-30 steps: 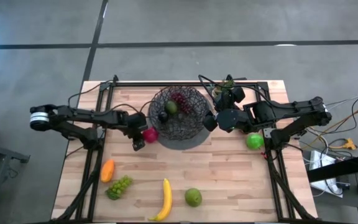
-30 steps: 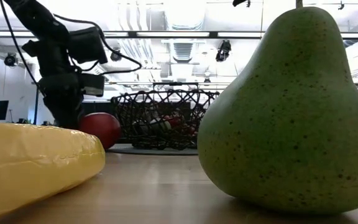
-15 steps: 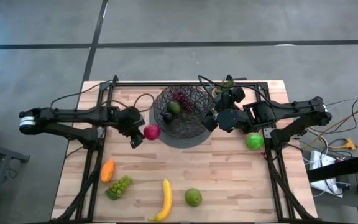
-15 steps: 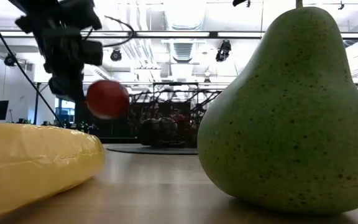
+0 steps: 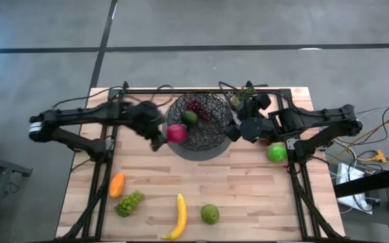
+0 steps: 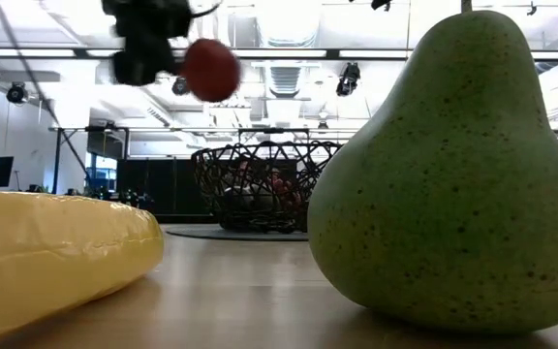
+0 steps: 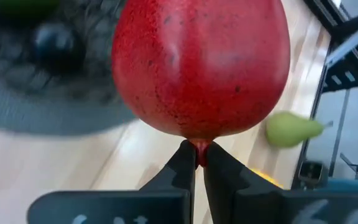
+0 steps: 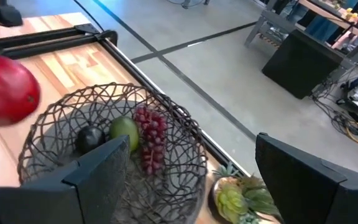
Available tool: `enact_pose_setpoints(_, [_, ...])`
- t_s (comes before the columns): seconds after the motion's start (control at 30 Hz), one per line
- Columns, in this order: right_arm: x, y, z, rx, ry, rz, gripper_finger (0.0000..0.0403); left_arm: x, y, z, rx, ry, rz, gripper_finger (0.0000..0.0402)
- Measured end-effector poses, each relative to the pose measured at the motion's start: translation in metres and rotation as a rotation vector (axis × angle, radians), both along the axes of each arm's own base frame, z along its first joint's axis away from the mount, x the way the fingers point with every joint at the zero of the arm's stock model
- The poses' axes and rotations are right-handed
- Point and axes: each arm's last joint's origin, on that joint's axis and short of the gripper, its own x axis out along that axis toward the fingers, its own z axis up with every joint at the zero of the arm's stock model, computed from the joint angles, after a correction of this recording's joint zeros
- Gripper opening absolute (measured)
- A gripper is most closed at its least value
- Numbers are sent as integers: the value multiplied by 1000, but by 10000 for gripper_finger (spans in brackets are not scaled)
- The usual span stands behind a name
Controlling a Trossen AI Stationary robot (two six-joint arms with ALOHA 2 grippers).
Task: Build produce basket
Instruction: Put the red pomegranate into the black basket, then put the red apple into the black basket
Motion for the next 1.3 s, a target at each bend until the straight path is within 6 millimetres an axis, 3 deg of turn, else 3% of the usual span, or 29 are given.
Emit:
enact_pose_setpoints(0.13, [-13,-2,8,16,-33,-12,329,54,12,-2,-6,57,8,0])
enact_pose_setpoints(0.27, [-22,-3,14,31,-64,-19,329,103,26,-23,-22,144,23,0])
enact_pose_setpoints(0.5, [-25,-4,16,34,-75,-18,329,157,62,-43,-35,181,86,0])
enact_pose_setpoints(0.77, [-21,-3,13,37,-58,-13,329,173,102,-58,-56,198,167,46])
enact_pose_setpoints(1.0, [-19,-3,11,37,-51,-11,329,170,117,-78,-115,247,233,106])
enact_pose_setpoints(1.17, [-17,-2,9,35,-42,-11,329,174,126,-71,-87,147,244,146])
enact_pose_setpoints(1.3, [-15,-2,7,42,-38,-19,329,177,131,-51,-39,3,237,166])
